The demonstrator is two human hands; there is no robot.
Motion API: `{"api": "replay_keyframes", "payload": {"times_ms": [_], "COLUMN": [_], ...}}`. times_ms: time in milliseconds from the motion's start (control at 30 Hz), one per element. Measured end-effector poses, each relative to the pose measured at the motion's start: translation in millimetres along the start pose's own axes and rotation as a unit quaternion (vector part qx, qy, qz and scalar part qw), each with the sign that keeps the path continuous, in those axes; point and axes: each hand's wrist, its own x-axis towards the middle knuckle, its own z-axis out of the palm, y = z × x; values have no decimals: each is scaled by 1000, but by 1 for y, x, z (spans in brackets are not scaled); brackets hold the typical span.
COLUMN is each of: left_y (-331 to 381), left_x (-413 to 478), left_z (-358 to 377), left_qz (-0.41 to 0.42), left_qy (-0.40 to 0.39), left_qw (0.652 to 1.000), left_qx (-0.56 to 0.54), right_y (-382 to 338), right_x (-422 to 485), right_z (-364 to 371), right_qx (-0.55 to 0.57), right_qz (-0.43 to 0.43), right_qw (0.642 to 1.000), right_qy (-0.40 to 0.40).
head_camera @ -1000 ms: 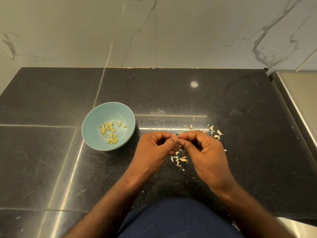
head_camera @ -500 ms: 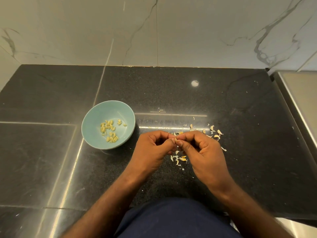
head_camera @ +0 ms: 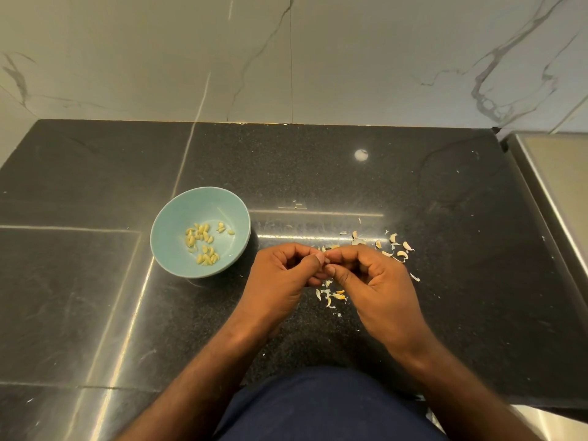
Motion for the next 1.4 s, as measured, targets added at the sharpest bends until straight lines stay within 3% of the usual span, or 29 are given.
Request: {"api": "replay_keyframes", "payload": {"times_ms": [567,1100,1200,1300,1400], "left_y": [2,1,-1,-3,-1], "left_x": [1,1,2,3,4], "left_z": [-1,1,2,1,1], "left_qz": [27,41,30,-3,-24], "left_qy": [-38,-27,-12,24,46], "left_qw": [993,995,996,995,995], "left_qx": [108,88,88,92,81], "right_y": [-2,4,3,-1,-1], "right_x": [3,2,4,9,11], "right_z": [-4,-1,0,-3,-8], "right_qx": [-15,47,134,314,353], "right_qz": [-5,39,77,138,157], "right_qw": [1000,998,988,938,920], "right_qy": [21,-2,27,55,58]}}
